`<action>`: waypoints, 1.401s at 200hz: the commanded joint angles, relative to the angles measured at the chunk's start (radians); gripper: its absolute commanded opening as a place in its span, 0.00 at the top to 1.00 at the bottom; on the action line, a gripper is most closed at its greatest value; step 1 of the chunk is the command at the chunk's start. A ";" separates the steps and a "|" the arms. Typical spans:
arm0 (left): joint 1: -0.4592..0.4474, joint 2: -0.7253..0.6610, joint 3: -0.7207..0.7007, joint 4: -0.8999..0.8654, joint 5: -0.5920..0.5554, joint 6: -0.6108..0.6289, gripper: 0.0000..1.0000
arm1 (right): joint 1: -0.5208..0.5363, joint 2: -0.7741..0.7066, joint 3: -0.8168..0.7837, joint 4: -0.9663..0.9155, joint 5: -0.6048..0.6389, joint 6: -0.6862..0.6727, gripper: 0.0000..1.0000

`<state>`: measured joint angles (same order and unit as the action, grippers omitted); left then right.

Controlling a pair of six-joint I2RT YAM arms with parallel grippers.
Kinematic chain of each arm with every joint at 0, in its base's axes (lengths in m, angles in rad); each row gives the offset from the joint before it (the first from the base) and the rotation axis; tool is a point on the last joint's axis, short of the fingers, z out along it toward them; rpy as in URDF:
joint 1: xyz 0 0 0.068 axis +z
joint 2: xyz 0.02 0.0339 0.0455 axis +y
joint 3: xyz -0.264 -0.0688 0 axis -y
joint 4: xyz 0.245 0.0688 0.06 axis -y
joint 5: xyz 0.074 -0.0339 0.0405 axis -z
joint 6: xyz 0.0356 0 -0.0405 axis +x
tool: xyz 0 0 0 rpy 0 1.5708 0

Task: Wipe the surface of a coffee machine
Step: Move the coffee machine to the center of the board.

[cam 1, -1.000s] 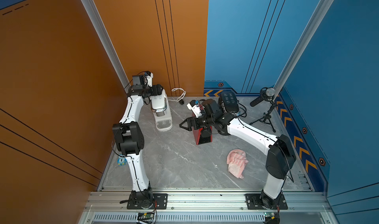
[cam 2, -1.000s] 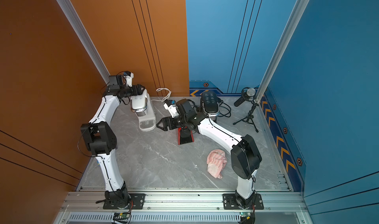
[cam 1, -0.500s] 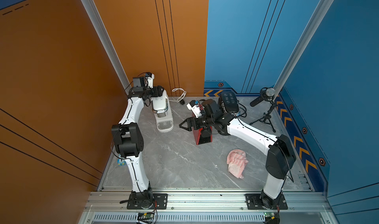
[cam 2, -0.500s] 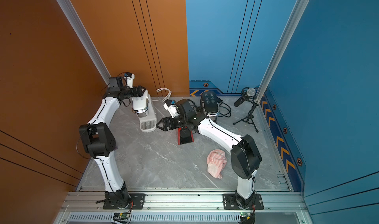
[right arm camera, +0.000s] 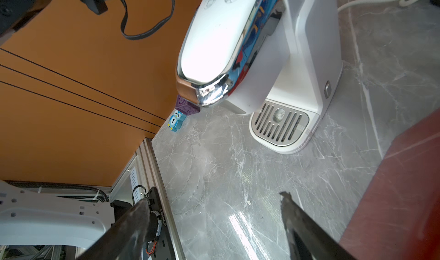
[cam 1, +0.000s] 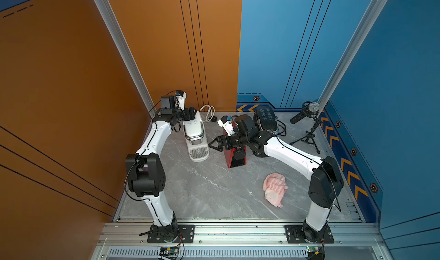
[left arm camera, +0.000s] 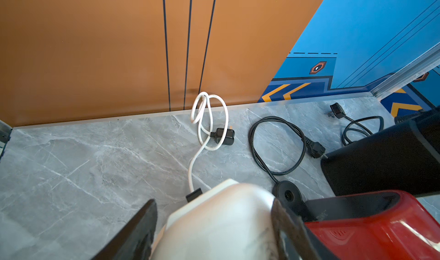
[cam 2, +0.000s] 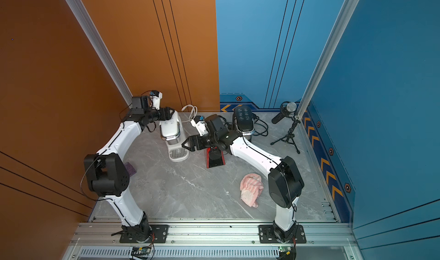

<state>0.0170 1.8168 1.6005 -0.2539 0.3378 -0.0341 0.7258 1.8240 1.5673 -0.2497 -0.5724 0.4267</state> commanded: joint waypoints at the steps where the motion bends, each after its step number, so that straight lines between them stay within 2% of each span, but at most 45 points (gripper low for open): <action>1: -0.061 -0.021 -0.103 -0.205 -0.009 0.008 0.25 | -0.017 -0.032 0.014 -0.074 0.038 0.015 0.12; 67: -0.127 -0.192 -0.342 -0.164 -0.068 -0.015 0.26 | -0.003 -0.024 0.047 -0.111 0.074 0.000 0.12; 103: -0.130 -0.265 -0.385 -0.155 -0.073 -0.034 0.26 | -0.011 0.015 0.110 -0.144 0.121 -0.011 0.11; 146: -0.108 -0.282 -0.371 -0.157 -0.041 -0.035 0.24 | 0.005 0.111 0.189 -0.125 0.063 0.033 0.12; 192: -0.082 -0.238 -0.321 -0.159 -0.005 -0.028 0.22 | 0.050 0.096 0.138 -0.055 0.122 0.127 0.12; 245: -0.071 -0.175 -0.231 -0.176 0.046 -0.006 0.21 | 0.094 0.073 0.049 0.122 0.101 0.295 0.16; 280: -0.068 -0.154 -0.191 -0.185 0.069 0.007 0.21 | 0.131 0.058 0.036 0.158 0.126 0.340 0.17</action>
<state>-0.0578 1.6230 1.4040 -0.3069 0.3805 -0.0685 0.8024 1.9129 1.6215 -0.1612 -0.4393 0.6910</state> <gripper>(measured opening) 0.792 0.838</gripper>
